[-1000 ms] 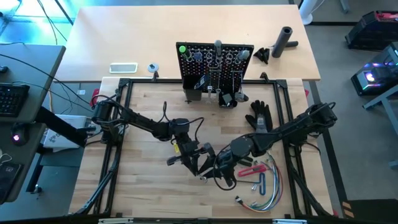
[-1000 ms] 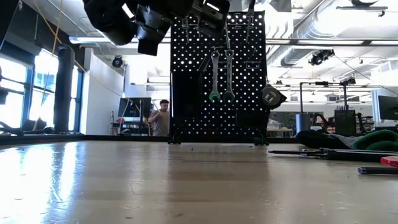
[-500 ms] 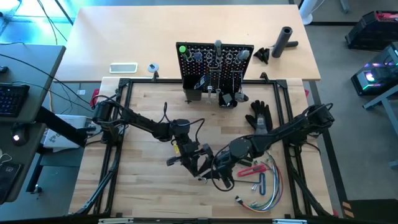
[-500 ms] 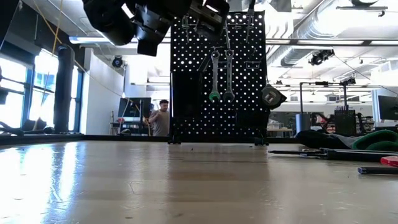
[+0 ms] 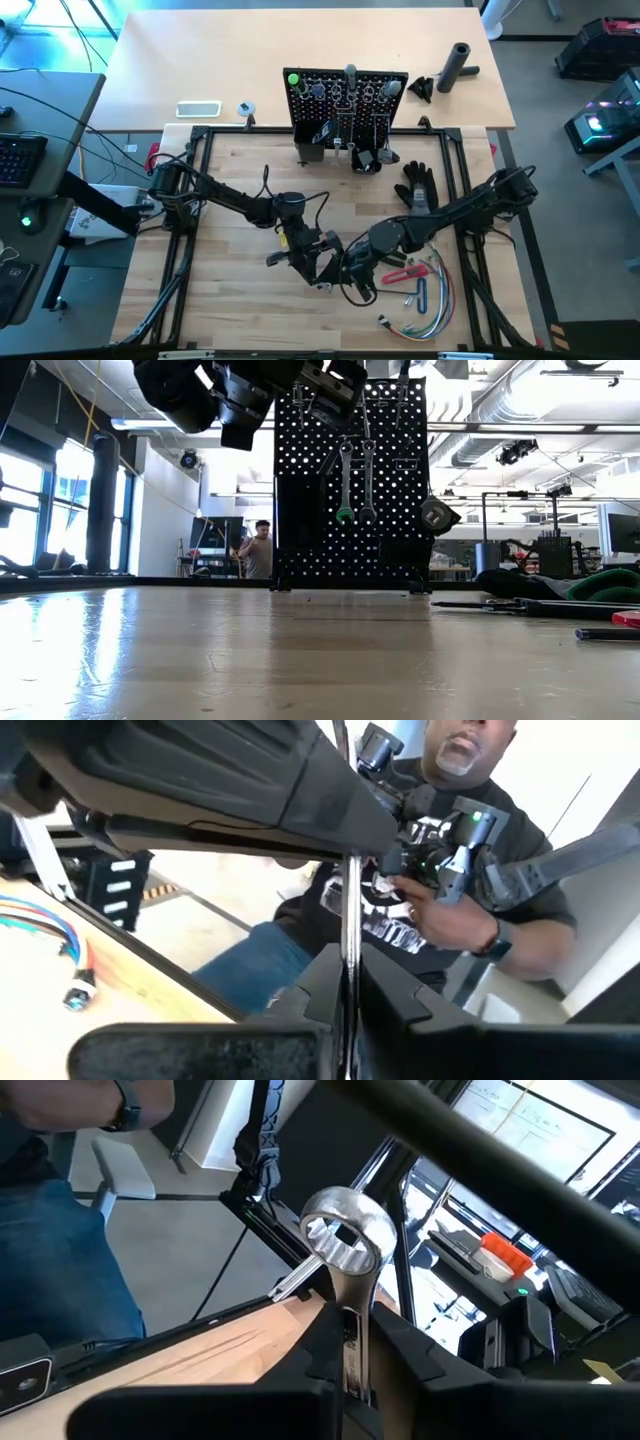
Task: Hang tools onto peg board
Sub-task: Hang the silver wrench on the peg board
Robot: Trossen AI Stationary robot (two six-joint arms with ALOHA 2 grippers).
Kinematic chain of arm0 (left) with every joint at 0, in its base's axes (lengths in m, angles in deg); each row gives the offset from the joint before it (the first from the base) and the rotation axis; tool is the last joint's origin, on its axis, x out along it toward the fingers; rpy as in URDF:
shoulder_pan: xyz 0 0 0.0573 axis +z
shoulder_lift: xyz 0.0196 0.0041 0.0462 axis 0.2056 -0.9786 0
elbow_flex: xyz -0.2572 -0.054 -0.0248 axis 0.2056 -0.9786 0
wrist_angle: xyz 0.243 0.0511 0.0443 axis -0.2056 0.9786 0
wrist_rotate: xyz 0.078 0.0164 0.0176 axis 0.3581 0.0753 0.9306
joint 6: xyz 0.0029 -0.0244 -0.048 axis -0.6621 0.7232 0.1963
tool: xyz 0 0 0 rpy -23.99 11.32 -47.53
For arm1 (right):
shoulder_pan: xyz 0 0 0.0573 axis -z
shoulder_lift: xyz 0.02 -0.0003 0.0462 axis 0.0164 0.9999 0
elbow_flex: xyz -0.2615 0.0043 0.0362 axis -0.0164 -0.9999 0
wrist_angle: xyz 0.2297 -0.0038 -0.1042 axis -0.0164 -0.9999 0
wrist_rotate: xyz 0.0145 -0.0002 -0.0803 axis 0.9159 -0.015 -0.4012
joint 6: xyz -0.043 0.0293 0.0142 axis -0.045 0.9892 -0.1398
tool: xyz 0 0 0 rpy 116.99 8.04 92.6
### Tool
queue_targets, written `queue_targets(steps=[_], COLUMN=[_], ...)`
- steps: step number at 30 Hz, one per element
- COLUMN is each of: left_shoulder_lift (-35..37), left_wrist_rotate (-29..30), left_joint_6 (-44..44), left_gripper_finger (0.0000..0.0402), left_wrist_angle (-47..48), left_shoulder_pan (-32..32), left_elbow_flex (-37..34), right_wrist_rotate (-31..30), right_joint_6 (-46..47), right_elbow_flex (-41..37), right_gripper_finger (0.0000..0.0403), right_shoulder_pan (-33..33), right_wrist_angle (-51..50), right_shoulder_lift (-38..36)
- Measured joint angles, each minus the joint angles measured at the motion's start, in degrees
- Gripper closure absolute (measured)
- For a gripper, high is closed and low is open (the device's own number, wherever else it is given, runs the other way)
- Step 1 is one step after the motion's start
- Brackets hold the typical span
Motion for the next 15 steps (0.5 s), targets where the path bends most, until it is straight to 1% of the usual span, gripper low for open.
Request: queue_targets(steps=[3, 8, 15], left_shoulder_lift=[0.0, 0.0, 0.0], left_wrist_rotate=[-0.8, -0.2, -0.2], left_joint_6=[2.0, 3.1, 3.6], left_gripper_finger=[0.037, 0.0346, 0.0338], left_wrist_angle=[-0.1, -0.1, -0.1], left_shoulder_pan=[0.1, 0.2, 1.0], left_elbow_flex=[0.0, 0.0, 0.0], right_wrist_rotate=[-1.4, -4.9, -10.5], right_joint_6=[0.2, 0.8, 0.9], right_elbow_flex=[0.0, 0.0, 0.0], right_gripper_finger=[0.0385, 0.0389, 0.0399], right_shoulder_pan=[-0.4, -1.1, -3.0], right_wrist_angle=[-0.2, -0.6, -1.4], right_shoulder_lift=[0.0, 0.0, 0.0])
